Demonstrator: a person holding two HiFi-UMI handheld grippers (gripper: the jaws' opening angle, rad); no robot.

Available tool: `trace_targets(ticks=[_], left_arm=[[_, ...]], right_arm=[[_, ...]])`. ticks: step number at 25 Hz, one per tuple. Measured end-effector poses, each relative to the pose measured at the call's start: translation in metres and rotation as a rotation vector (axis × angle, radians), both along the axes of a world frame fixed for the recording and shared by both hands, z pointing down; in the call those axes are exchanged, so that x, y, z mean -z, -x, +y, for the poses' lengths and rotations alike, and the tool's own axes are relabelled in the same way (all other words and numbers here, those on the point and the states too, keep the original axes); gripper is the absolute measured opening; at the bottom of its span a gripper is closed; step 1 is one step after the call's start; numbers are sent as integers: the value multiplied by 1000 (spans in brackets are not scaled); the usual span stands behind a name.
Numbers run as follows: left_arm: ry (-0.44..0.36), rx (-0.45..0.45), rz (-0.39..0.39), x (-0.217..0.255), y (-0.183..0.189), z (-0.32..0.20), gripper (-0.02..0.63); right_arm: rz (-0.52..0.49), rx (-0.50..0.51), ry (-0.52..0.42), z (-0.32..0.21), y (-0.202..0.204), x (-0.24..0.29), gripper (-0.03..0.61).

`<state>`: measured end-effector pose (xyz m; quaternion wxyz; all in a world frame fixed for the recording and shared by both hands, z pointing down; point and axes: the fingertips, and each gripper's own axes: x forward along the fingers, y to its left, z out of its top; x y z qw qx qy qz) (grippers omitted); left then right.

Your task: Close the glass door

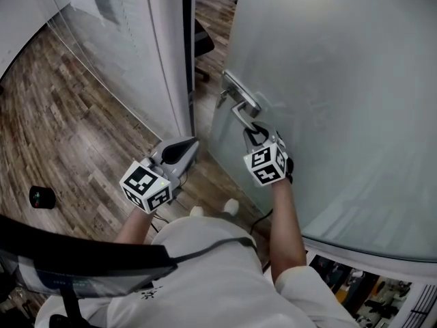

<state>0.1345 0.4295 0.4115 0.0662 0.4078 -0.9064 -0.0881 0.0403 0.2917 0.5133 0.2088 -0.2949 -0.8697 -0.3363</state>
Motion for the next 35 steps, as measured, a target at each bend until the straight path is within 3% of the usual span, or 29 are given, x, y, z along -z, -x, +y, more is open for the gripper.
trace_targets(ticks=[8, 35], left_arm=[[2, 2, -5, -11, -17, 22, 3], [-5, 83, -6, -5, -29, 61, 3]], right_arm=[[-6, 28, 2, 26, -32, -10, 106], [9, 137, 2, 71, -86, -3, 100]])
